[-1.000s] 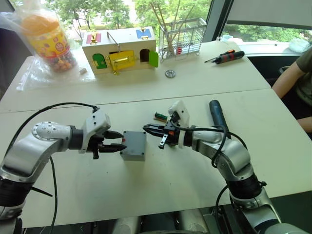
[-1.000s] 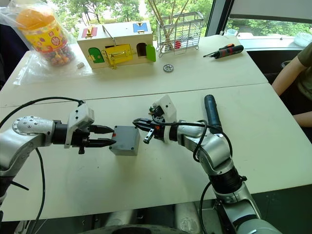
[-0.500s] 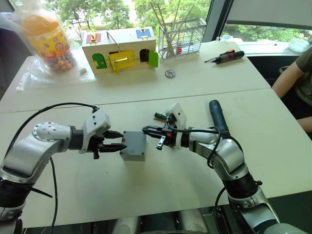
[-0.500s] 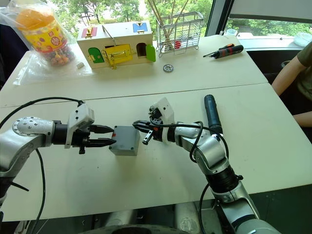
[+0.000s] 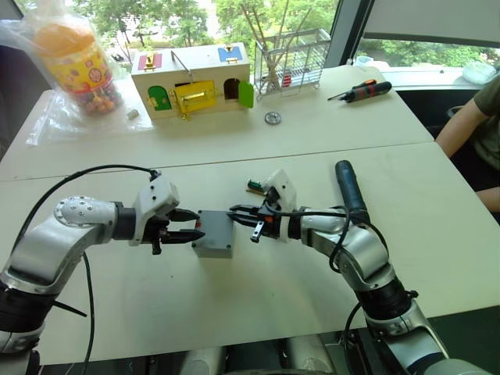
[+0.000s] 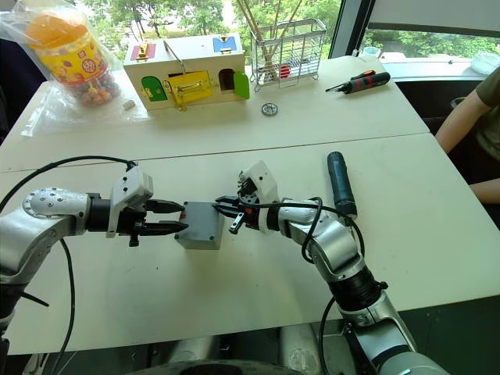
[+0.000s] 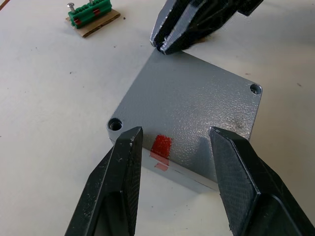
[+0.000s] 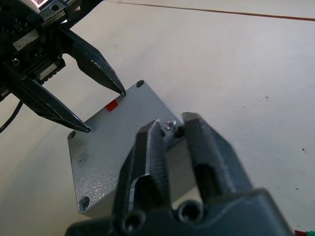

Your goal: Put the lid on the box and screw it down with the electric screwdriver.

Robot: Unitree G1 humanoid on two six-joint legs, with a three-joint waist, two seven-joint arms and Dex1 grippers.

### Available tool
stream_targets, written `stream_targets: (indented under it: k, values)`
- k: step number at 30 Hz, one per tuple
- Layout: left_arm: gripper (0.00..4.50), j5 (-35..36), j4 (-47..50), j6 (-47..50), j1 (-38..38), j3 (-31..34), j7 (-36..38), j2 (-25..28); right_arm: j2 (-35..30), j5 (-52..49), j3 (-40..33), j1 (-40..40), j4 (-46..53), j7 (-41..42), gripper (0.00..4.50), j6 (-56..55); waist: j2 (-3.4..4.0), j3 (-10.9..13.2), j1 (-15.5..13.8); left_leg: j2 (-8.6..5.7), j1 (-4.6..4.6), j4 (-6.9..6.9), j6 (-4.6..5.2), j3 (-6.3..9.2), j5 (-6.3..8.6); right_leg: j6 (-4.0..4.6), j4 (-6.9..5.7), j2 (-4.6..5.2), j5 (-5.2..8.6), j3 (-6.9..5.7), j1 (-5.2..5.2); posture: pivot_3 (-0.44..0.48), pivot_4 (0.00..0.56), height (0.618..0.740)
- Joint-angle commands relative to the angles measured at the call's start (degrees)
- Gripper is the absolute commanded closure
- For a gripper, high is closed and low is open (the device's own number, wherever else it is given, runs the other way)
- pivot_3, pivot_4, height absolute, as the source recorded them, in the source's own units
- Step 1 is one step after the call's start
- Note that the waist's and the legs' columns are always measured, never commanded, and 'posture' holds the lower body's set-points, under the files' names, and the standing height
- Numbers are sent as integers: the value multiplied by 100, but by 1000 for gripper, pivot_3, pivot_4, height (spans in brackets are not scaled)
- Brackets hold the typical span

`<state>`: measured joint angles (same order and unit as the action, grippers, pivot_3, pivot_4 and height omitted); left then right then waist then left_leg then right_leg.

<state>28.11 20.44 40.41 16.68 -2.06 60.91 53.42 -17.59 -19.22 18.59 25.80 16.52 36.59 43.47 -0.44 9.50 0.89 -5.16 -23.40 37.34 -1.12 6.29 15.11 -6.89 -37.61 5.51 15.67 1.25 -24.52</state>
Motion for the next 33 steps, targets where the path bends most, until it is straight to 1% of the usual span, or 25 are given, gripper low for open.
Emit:
stream_targets:
  k: [1, 3, 4, 5, 6, 9, 10, 12, 14, 16, 17, 20, 21, 22, 25, 29, 33]
  values:
    - [2349, -14, 58, -59, 120, -27, 12, -43, -99, -19, -61, 65, 183, 80, 1711, -8, 0, 0, -6, 0, 0, 0, 0, 0, 0, 0, 0, 0, 0, 0, 0, 0, 150, 740]
    - [2349, 57, 49, -27, 235, -41, 27, -130, -205, -100, -249, 145, 336, 44, 808, 129, 0, 0, -11, -1, 0, 1, 0, 0, 0, 0, 0, 0, 0, 0, 1, 0, 150, 740]
    - [2349, 101, 47, -1, 307, -50, 32, -181, -272, -160, -379, 189, 441, 22, 409, 225, 0, 0, -16, -1, 0, 1, 0, 0, 0, 0, 0, 0, 0, 0, 1, 0, 150, 740]
    - [2349, 150, 39, 33, 413, -66, 45, -245, -351, -302, -596, 244, 597, 14, 108, 412, 0, 0, -22, -1, 0, 2, 0, 0, 0, 0, 0, 1, 0, 0, 1, 0, 150, 740]
    - [2349, 173, 48, 73, 490, -89, 39, -301, -419, -412, -754, 266, 705, 24, 108, 542, 0, 0, -24, -2, -1, 2, 0, 0, 0, 0, 0, 1, 0, 0, 1, 0, 150, 740]
    - [2349, 209, 57, 73, 833, -256, 138, -474, -878, -1049, -1705, 524, 1085, 36, 108, 1451, 0, 0, -30, -2, -1, 4, 0, 1, 0, 0, 0, 1, 0, -1, 2, 0, 150, 740]
    - [2349, 206, 64, 41, 943, -331, 184, -542, -1164, -1186, -1998, 655, 1098, 51, 108, 1820, 0, 0, -33, -2, -1, 5, 1, 1, 0, 0, 0, 2, 0, -2, 4, 0, 150, 740]
    - [2349, 191, 83, -36, 1116, -472, 266, -677, -1904, -1352, -2326, 866, 1032, 268, 47, 2290, 0, 0, -37, -4, -1, 8, 3, 1, 2, 0, 2, 3, 0, -2, 7, 0, 150, 740]
    - [2349, 183, 109, -94, 1251, -590, 299, -831, -2601, -1562, -2527, 1071, 851, 549, 47, 2690, 0, 0, -31, -5, -1, 7, 7, 0, 4, 0, 5, 4, 0, -3, 9, 0, 150, 740]
    - [2349, 151, 132, -131, 1343, -687, 295, -966, -3104, -1636, -2584, 1237, 569, 678, 47, 2969, 0, 0, -8, -3, -1, 5, 10, -4, 5, 0, 7, 4, 0, -2, 9, 0, 150, 740]
    - [2349, 123, 144, -158, 1389, -746, 284, -1044, -3393, -1587, -2534, 1339, 322, 710, 47, 3156, 0, 0, 0, 2, -1, 5, 14, -5, 8, 0, 8, 5, 0, -1, 8, 0, 150, 740]
    - [2349, 38, 144, -277, 1505, -901, 271, -1233, -4509, -1369, -1876, 1480, -480, 1054, 47, 3623, 1, 0, -16, 3, -1, 6, 41, -11, 23, 0, 8, 7, 0, 1, 8, 0, 150, 740]
    - [2349, 26, 170, -311, 1512, -945, 279, -1280, -4800, -1400, -1620, 1514, -716, 1263, 47, 3770, -1, 0, -20, 2, -1, 10, 44, -14, 25, 0, 8, 7, 0, 3, 8, 0, 150, 740]
    - [2349, 19, 200, -337, 1507, -984, 290, -1312, -4905, -1430, -1459, 1601, -973, 1366, 47, 3915, 0, 1, -20, 3, -2, 10, 44, -15, 25, 0, 11, 10, 0, 2, 9, 0, 150, 740]
    - [2349, -67, 286, -438, 1488, -1145, 285, -1407, -5004, -1297, -874, 1956, -1703, 1697, 47, 3962, 0, 1, 7, 2, -3, 15, 47, -22, 26, 0, 14, 11, 0, 8, 10, 0, 150, 740]
    - [2349, -177, 463, -479, 1428, -1293, 172, -1491, -4780, -1121, -123, 2695, -2545, 1993, 47, 4147, 3, 2, 2, 2, -2, 17, 48, -32, 28, 0, 13, 9, 0, 16, 8, 0, 150, 740]
    - [2349, -214, 658, -449, 1308, -1302, 26, -1544, -4491, -836, 826, 3393, -3099, 2226, 47, 4286, 3, 2, -15, 3, -3, 16, 44, -31, 25, 0, 16, 9, 0, 16, 6, 0, 150, 740]
